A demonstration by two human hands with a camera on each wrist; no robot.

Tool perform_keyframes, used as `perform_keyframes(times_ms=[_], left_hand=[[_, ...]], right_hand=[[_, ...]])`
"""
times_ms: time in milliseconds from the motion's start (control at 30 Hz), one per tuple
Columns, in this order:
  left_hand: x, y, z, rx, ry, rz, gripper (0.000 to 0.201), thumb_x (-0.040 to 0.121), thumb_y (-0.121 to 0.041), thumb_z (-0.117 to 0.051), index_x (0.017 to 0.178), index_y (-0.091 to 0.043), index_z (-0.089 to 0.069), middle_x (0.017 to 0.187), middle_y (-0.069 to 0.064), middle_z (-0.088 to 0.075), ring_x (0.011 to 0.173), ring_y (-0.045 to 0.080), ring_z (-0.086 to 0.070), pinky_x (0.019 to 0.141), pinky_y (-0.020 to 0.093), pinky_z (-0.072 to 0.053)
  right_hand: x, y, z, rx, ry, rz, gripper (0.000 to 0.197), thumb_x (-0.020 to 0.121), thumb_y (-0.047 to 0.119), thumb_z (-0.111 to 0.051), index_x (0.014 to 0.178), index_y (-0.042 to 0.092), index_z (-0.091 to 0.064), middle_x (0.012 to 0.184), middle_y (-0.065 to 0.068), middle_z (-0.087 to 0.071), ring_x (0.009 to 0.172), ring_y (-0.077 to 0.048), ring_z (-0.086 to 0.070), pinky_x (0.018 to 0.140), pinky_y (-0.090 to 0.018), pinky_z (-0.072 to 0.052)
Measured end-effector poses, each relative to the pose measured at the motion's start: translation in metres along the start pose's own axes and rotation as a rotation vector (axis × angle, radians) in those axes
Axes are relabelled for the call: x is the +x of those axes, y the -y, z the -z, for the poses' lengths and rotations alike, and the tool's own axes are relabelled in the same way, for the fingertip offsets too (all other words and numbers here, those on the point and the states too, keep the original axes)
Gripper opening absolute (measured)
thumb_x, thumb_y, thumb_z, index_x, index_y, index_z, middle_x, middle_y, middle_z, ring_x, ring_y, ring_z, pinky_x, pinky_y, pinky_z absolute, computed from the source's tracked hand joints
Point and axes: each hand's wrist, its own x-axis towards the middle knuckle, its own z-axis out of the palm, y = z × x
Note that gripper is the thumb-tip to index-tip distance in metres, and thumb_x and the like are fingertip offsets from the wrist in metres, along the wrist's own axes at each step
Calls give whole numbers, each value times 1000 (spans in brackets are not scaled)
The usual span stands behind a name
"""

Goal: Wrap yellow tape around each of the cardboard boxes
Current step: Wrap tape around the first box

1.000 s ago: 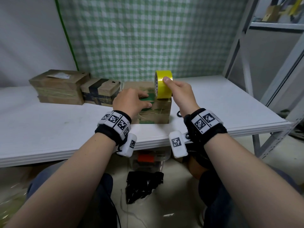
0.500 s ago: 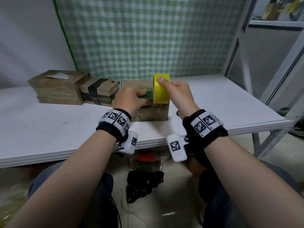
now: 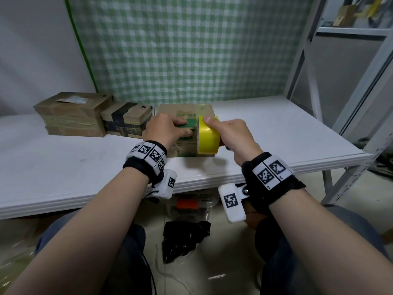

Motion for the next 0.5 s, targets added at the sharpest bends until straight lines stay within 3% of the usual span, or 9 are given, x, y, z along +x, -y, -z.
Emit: perform_keyframes(times_ms=[33,100,167,233,300,367,433,500], left_hand=[[1,0,0,1,-2,-4,42,66,-55,-87,105,-41,-78,114,-19,-74,112,9,-66,96,39,-55],[2,1,-1,-4,2,-9,43,66,-55,-88,106,-40,-78,115,-18,-74,113,9,-65,97,39,-54],[2,2,-2,-20,2,-14,44,66,-55,-88,105,-40,-78,115,-19,-74,113,8,-65,97,38,-55],[3,4,-4,-45,-2,-29,42,67,-52,-88,106,-39,-78,115,-18,-74,112,8,-65,98,38,-54],[3,5,-6,-89,15,-53,40,73,-43,-88,111,-33,-78,121,-14,-72,115,8,-64,102,34,-51],[3,6,-8,-129,34,-71,40,76,-37,-87,114,-28,-77,125,-11,-71,119,9,-63,106,33,-47],[2,7,-8,-126,44,-84,38,78,-38,-85,114,-30,-76,125,-13,-71,120,10,-62,110,41,-44],[1,5,-5,-93,68,-111,35,83,-34,-81,117,-30,-75,127,-11,-70,119,11,-63,109,43,-46]], right_hand=[[-1,-5,-1,-1,-3,-10,55,81,54,-78,85,-1,-71,79,-5,-69,78,-30,-73,66,-36,-55],[-3,-12,-2,-17,-5,-23,69,77,57,-79,92,-10,-70,85,-11,-73,91,-37,-73,86,-48,-58],[-5,-15,-3,-33,14,-29,64,79,55,-78,90,-7,-71,84,-11,-73,92,-35,-73,89,-48,-56],[-6,-16,-3,-45,29,-25,50,81,53,-78,83,4,-70,82,-8,-71,91,-34,-73,88,-46,-57],[-5,-16,-1,-47,47,-28,55,81,52,-78,86,-2,-73,88,-10,-76,87,-32,-74,85,-44,-58],[-2,-17,1,-43,77,-34,50,82,51,-78,89,2,-74,89,-10,-77,81,-27,-75,72,-35,-61],[-3,-16,4,-45,112,-33,39,82,49,-78,88,11,-71,87,-4,-75,72,-21,-71,60,-23,-51],[-2,-16,6,-28,107,-26,39,81,46,-81,98,15,-63,93,-1,-71,69,-18,-67,64,-26,-47]])
